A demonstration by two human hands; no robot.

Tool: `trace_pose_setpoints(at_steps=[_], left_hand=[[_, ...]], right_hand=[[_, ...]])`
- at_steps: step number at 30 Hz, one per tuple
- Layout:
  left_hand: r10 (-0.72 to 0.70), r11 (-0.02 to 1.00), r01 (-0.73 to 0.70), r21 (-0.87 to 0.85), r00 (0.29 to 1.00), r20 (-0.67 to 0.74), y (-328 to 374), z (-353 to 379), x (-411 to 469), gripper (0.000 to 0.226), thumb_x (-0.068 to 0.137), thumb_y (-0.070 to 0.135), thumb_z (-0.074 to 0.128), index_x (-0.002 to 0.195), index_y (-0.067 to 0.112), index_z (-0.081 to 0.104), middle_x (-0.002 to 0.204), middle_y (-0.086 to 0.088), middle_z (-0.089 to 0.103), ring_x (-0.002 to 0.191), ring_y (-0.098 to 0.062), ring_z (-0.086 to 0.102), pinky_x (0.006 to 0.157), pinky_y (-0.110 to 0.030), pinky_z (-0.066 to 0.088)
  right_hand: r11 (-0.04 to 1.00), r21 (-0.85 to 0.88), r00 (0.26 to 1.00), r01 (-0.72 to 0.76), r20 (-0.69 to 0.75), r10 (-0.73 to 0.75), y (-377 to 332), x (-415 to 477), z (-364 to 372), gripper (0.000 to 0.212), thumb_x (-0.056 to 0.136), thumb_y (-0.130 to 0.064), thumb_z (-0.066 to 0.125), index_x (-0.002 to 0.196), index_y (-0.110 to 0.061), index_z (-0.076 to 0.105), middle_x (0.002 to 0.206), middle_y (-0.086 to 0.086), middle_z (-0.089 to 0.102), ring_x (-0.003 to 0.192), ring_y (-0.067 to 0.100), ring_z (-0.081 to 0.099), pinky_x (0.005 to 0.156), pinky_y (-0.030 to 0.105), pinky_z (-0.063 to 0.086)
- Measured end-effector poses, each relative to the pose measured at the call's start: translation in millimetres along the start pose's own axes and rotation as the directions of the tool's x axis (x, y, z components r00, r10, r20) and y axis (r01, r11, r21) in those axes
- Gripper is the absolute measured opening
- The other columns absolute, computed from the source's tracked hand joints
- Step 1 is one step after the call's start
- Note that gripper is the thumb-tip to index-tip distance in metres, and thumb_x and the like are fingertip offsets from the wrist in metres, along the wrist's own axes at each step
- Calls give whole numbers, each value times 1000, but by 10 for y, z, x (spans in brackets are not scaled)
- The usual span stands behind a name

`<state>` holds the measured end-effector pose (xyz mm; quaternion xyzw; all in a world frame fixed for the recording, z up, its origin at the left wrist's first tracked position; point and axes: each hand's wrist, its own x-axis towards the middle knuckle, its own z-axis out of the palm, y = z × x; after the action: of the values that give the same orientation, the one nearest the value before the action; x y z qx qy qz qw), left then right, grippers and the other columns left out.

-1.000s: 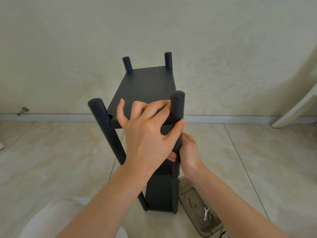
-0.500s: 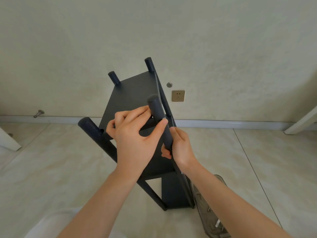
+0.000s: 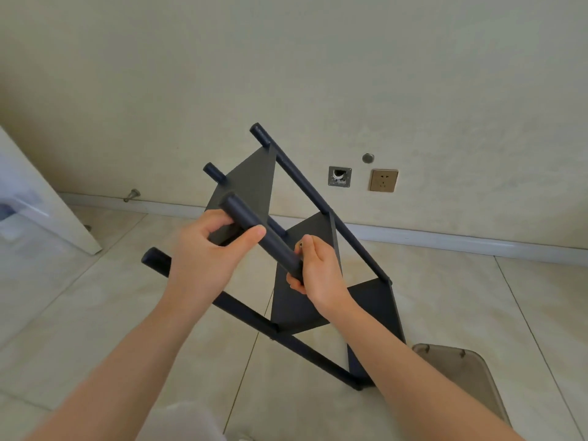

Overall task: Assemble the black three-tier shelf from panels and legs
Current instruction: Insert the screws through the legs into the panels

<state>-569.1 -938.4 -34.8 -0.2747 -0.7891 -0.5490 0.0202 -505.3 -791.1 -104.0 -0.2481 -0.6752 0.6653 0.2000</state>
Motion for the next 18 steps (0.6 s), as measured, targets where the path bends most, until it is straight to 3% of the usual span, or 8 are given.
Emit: trace_pose_setpoints(at_steps=[3, 5, 8, 11, 15, 18], left_hand=[[-89, 996, 89, 14, 996, 9, -269, -203, 77, 13, 78, 36, 82, 83, 42, 71, 81, 35, 68, 86, 23, 58, 61, -2, 43], [-183, 983, 183, -9, 983, 0, -485, -312, 82, 11, 71, 44, 82, 78, 45, 73, 80, 34, 70, 86, 9, 65, 64, -8, 46], [-342, 937, 341, -75, 940, -7, -895, -422, 34, 23, 57, 56, 78, 78, 47, 76, 83, 23, 74, 92, -9, 66, 74, -27, 48], [-454, 883, 446, -145, 891, -25, -1273, -452, -90, 40, 51, 55, 77, 85, 34, 77, 82, 17, 75, 90, -11, 65, 65, -24, 42], [-565, 801, 546, -245, 825, -9, -1769, -388, -307, 41, 63, 42, 80, 103, 34, 77, 91, 21, 76, 95, -9, 64, 71, -26, 43], [-644, 724, 621, -299, 764, 26, -2145, -284, -455, 33, 75, 29, 82, 107, 32, 77, 97, 18, 77, 100, -8, 65, 78, -28, 44]], right_hand=[[998, -63, 1000, 20, 23, -18, 108, 82, 207, 30, 106, -28, 33, 81, -22, 48, 73, -2, 49, 66, 10, 54, 57, 20, 50], [988, -146, 998, 50, 46, -44, 215, 134, 350, 30, 106, -28, 33, 81, -24, 47, 73, -3, 52, 65, 12, 56, 63, 25, 54], [943, -313, 992, 109, 101, -81, 414, 212, 530, 29, 107, -29, 32, 81, -29, 46, 74, -4, 55, 65, 14, 59, 64, 23, 55], [835, -518, 978, 189, 171, -115, 654, 281, 673, 28, 106, -22, 35, 81, -32, 40, 79, 3, 60, 70, 21, 63, 72, 34, 58], [653, -714, 962, 253, 258, -91, 1036, 374, 826, 17, 104, -18, 38, 90, -26, 39, 82, 4, 64, 70, 20, 61, 75, 34, 57], [588, -770, 962, 247, 268, -52, 1345, 441, 885, 18, 106, -25, 30, 91, -29, 39, 74, -5, 58, 64, 12, 56, 71, 26, 54]])
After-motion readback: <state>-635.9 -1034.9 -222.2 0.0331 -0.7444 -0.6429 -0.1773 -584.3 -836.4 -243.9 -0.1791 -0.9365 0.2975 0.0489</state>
